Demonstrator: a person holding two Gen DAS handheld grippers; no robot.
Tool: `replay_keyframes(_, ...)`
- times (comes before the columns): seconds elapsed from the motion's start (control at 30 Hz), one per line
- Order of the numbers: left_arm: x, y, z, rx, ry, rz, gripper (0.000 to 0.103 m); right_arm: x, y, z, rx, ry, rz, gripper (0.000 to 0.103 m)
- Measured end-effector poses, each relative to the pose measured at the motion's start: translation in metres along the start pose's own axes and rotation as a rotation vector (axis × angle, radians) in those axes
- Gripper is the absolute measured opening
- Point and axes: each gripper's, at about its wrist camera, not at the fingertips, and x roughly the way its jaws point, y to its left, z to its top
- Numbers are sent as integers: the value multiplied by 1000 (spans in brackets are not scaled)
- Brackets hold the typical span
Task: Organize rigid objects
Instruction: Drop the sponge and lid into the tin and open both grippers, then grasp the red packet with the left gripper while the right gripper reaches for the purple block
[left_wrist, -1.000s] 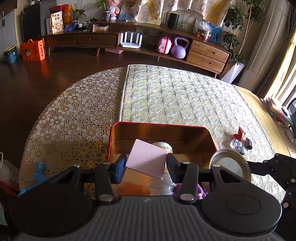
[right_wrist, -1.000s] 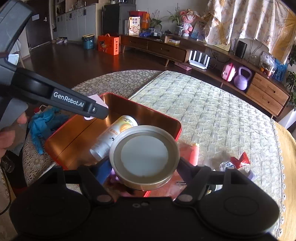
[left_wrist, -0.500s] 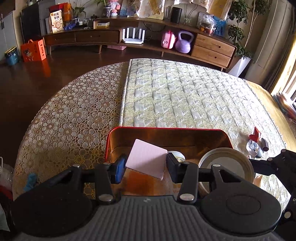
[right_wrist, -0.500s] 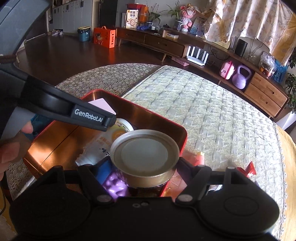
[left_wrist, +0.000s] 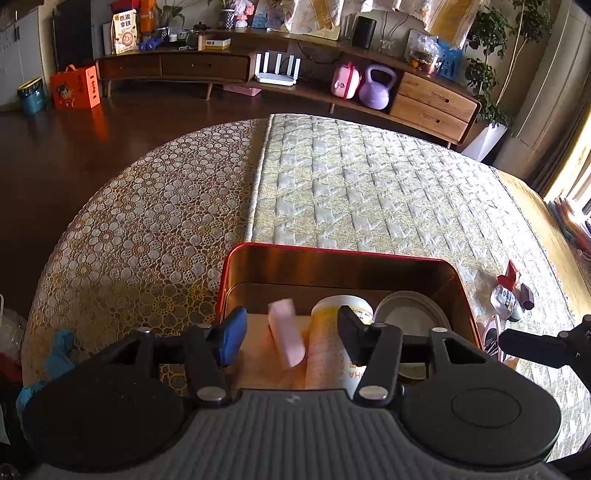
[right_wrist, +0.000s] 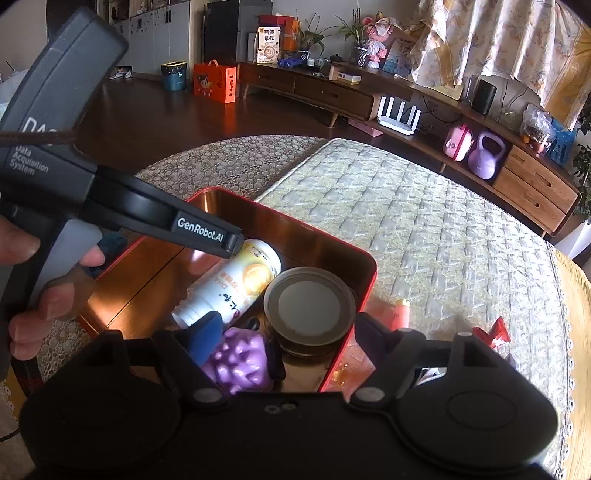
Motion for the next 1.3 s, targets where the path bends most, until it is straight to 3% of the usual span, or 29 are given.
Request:
replay_keyframes(0.7, -56, -23, -14, 60, -68, -31, 62, -67, -18, -16, 138, -63, 40, 88)
replay_keyframes(0.77, -61, -27, -16, 67, -73, -38, 62, -75, -25, -20, 167, -71, 40, 90)
replay_keyframes(0.9, -71, -39, -22, 85, -84, -60, 72, -92, -45, -31, 231, -83, 31, 96)
replay_keyframes(1.03, -78, -54, -27, 107, -82, -85, 73, -107, -73, -46, 285, -98, 3, 100)
replay_keyframes(1.13, -81, -66, -31, 125, -88, -83, 82, -116, -96, -59, 336, -103, -29, 102)
replay_keyframes(1.3, -81, -87, -35, 147, -89, -96, 83, -125, -137, -81, 445, -99, -62, 103)
